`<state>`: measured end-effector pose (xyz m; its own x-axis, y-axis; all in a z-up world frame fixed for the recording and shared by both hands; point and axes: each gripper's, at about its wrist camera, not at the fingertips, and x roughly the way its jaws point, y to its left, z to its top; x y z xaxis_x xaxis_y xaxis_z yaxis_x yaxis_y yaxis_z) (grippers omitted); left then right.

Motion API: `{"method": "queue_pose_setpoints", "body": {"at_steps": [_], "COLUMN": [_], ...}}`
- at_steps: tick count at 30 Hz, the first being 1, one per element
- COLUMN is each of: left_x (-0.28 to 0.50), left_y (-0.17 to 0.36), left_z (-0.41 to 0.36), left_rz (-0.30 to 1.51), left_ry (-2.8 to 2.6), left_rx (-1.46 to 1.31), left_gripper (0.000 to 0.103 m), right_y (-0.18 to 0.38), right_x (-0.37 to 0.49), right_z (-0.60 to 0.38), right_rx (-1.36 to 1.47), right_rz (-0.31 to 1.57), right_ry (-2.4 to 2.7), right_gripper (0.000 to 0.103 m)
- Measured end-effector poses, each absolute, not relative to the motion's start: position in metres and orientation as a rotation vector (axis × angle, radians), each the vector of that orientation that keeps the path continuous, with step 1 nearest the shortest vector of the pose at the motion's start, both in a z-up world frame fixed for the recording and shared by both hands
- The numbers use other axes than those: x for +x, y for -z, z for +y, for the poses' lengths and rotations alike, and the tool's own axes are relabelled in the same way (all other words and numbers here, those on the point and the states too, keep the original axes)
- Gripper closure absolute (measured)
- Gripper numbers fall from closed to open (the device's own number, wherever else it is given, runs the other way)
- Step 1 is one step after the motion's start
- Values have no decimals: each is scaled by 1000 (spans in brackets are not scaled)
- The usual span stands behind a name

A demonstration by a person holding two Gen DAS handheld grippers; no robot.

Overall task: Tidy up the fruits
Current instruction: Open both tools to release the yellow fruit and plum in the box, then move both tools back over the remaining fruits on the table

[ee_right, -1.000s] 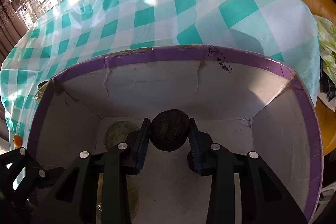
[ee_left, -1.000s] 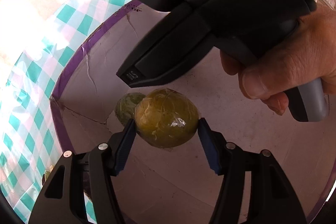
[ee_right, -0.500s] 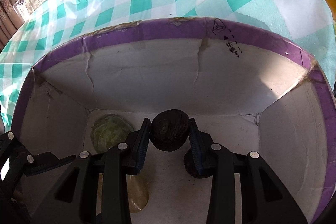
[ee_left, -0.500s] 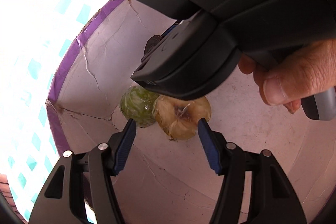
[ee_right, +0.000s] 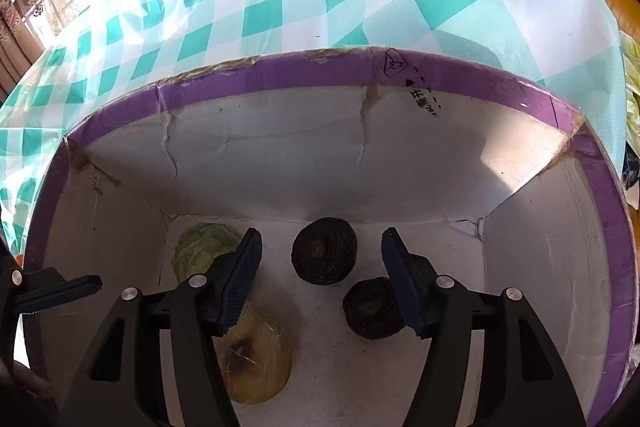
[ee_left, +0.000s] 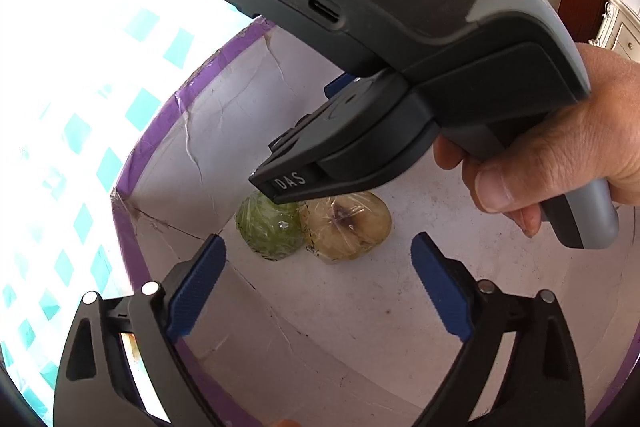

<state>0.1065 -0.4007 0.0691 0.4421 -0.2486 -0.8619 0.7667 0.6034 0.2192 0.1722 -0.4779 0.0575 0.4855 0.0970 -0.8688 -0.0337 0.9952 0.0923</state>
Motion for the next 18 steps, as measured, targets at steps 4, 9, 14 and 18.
{"method": "queue_pose_setpoints", "body": {"at_steps": [4, 9, 14, 18], "left_x": [100, 88, 82, 80], "left_y": [-74, -89, -110, -128], "left_z": [-391, -377, -351, -324], "left_rz": [867, 813, 760, 716], "left_ry": [684, 709, 701, 697], "left_rx": [636, 601, 518, 438], "left_gripper": [8, 6, 5, 5], "right_y": [-72, -93, -119, -144], "right_x": [166, 153, 138, 125], "right_z": [-479, -476, -471, -465], "right_rx": [77, 79, 52, 38], "right_rz": [1029, 957, 874, 804], "right_ry": [-47, -33, -9, 12], "right_gripper": [32, 25, 22, 20]}}
